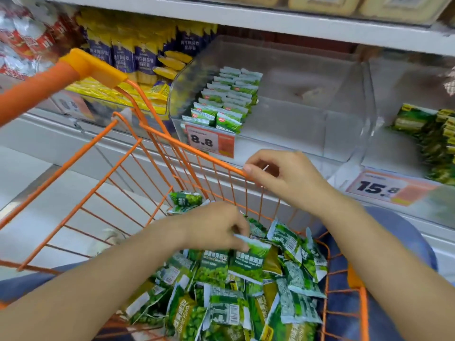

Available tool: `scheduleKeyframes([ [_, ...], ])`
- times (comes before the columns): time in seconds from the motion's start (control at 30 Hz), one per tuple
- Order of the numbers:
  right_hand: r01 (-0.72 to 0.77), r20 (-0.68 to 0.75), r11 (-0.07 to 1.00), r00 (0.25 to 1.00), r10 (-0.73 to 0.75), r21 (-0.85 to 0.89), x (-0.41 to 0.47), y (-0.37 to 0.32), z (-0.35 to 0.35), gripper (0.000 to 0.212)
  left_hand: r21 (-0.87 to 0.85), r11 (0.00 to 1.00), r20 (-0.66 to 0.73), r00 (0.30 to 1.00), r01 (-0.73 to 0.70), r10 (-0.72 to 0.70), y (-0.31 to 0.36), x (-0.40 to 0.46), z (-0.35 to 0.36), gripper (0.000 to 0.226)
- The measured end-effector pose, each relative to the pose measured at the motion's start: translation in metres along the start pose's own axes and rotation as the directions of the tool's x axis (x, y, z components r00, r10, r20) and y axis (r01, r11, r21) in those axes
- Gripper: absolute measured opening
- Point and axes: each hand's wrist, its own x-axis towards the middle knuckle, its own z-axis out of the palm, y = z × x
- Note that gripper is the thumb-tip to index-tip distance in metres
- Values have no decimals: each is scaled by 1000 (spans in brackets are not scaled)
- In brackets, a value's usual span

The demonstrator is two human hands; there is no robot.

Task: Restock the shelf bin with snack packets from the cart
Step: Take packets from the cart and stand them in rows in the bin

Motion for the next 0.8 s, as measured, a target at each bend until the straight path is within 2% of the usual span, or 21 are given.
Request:
scheduleKeyframes([
  [0.1, -29, -34, 989, 999, 34, 143, -1, 2, -3, 34, -368, 930, -167, 984, -9, -57, 8, -17, -33, 17],
  [0.17, -28, -10, 976, 999, 31, 218, -2, 1, -5, 43, -484, 873, -316, 943, -63, -108, 10, -28, -50, 12],
  [0.3, 30, -17, 940, 1000, -26, 341, -5, -6, -9, 19, -535, 819, -576, 799, -208, -173, 8, -43, -60, 15],
  [0.37, 47, -14, 938, 999, -45, 344, -4, -10, -10, 10, -501, 826, -653, 739, -256, -167, 6, -43, -60, 16],
  [0.47, 63, 2, 950, 998, -67, 307, 3, -12, -11, 17, -411, 865, -752, 643, -289, -143, 4, -41, -54, 10],
  [0.53, 27, 4, 955, 1000, -30, 294, 9, -13, -16, 28, -184, 971, -827, 558, -155, -68, -4, -40, -55, 25],
  [0.6, 2, -57, 950, 998, 16, 313, 20, -13, -27, 32, 57, 996, -820, 572, 71, 6, -22, -39, -59, 54],
  [0.67, -19, -188, 932, 978, 93, 361, 39, -10, -37, 25, 161, 967, -777, 630, 199, 0, -40, -37, -59, 68],
  [0.73, -49, -305, 942, 939, 157, 333, 65, -2, -41, 28, 245, 937, -746, 666, 251, 17, -49, -32, -53, 70],
  [0.8, -126, -294, 967, 937, 189, 221, 92, 12, -38, 20, 260, 931, -749, 662, 255, 28, -49, -30, -50, 69],
])
